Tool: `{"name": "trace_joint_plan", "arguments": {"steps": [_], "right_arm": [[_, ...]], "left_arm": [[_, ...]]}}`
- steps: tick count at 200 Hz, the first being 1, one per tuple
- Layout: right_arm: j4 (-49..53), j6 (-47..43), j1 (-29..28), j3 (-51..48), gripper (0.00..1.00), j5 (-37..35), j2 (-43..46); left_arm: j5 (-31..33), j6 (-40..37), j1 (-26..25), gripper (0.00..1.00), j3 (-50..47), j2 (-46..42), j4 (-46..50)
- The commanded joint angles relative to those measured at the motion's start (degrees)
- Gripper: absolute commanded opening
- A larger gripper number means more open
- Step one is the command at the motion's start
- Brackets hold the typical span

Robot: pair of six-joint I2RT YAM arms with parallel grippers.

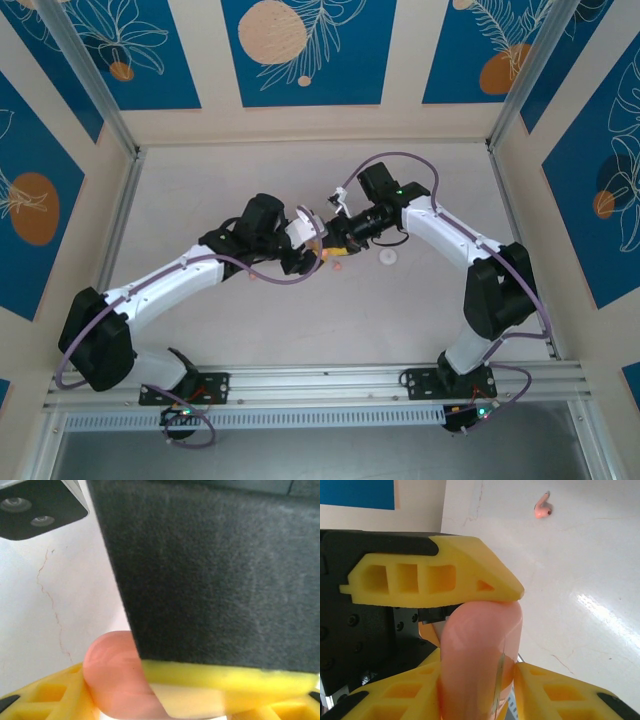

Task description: Insert wireless bluetooth earbuds into charging case

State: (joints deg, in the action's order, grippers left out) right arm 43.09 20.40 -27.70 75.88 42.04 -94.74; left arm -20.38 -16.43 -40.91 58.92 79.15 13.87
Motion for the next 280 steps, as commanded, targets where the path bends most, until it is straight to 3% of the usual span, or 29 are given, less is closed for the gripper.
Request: {"name": "trace_joint_plan", "arguments": {"steps": [1, 36, 105, 127, 168, 241, 280], "right_arm": [[0.6, -1.1, -0.4, 1.3, 0.34, 1.6, -0.7], [0.7, -2.5, -0.3, 1.3, 0.21, 0.1, 1.0], [-5.6, -11.6, 4.7, -7.2, 0.18, -2.3, 12.5], [-6.6, -18.1, 5.8, -9.7, 0.18, -0.9, 15.7], [-5.9, -34.0, 5.9, -12.4, 0.18, 1.1, 20.7], [2.8, -66.6, 5.0, -13.0, 0.18, 6.3, 24.9], [6.2, -73.3, 3.1, -11.8, 0.18, 4.1, 24.1]], "left_arm": [[-2.5, 0.9, -0.7, 0.42, 0.4, -1.5, -3.1], [-1.2, 0.8, -0.7, 0.49, 0.5, -1.0, -2.2], [-0.3, 1.1, 1.7, 0.99, -0.6, -4.1, -1.6], [-2.8, 0.7, 2.7, 0.98, -1.3, -5.5, -2.4], [-13.1, -6.9, 2.9, 0.85, -3.5, -9.0, -3.7], [-23.1, -16.9, 2.8, 0.70, 5.5, -6.5, 12.0], [-24.5, -21.0, 2.2, 0.67, 6.8, -6.6, 13.9]]}}
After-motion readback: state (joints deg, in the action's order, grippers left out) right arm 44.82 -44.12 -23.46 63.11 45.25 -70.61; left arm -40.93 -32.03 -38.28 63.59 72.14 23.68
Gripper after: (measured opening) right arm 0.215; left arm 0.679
